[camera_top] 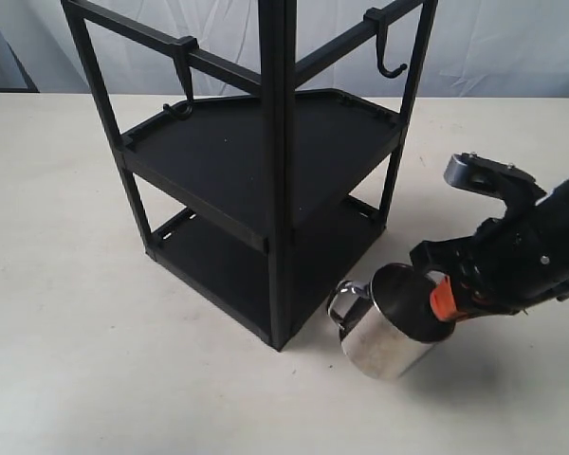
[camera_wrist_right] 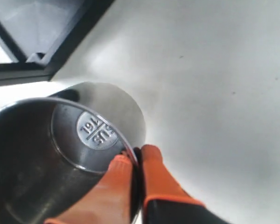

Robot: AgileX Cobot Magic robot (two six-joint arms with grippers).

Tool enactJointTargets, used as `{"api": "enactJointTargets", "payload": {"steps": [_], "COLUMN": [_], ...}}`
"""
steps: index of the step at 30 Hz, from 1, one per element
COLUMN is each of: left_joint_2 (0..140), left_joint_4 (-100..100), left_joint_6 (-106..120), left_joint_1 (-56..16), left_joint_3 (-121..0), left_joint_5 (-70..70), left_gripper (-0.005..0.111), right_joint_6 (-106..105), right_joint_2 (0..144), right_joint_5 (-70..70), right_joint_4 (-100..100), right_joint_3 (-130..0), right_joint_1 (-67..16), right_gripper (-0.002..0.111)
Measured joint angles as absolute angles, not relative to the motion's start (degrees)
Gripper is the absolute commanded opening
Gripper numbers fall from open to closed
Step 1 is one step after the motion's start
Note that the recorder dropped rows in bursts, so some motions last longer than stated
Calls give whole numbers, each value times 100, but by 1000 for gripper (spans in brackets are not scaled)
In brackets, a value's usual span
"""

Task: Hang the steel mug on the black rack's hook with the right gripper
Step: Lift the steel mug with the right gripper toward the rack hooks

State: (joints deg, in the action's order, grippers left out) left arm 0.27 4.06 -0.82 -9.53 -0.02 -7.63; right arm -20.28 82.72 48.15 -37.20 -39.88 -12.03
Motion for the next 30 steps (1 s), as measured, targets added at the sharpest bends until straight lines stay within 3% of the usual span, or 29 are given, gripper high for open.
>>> {"api": "enactJointTargets", "payload": {"steps": [7, 12, 21, 30], "left_joint_2": [27, 27, 27, 27], "left_joint_4": [406, 406, 406, 406], "left_joint_6": [-82, -82, -82, -82], "left_joint_1": [-953, -953, -953, -953], "left_joint_3": [-2, -2, -2, -2], "left_joint_5": [-763, -763, -763, -763], "left_gripper": [2, 2, 2, 2], "right_joint_6": [-2223, -2635, -3075, -3110], "right_joint_2": [6826, 6292, 6521, 7274], "right_joint_5": [5072, 4774, 2315, 1532], "right_joint_4": [-5189, -7069, -9588, -9949], "right_joint_3": [-3167, -3000, -3212, -4224], "right_joint_1": [-1292, -2053, -4343, -4805], "right_gripper": [-1, -1, -1, -1]}}
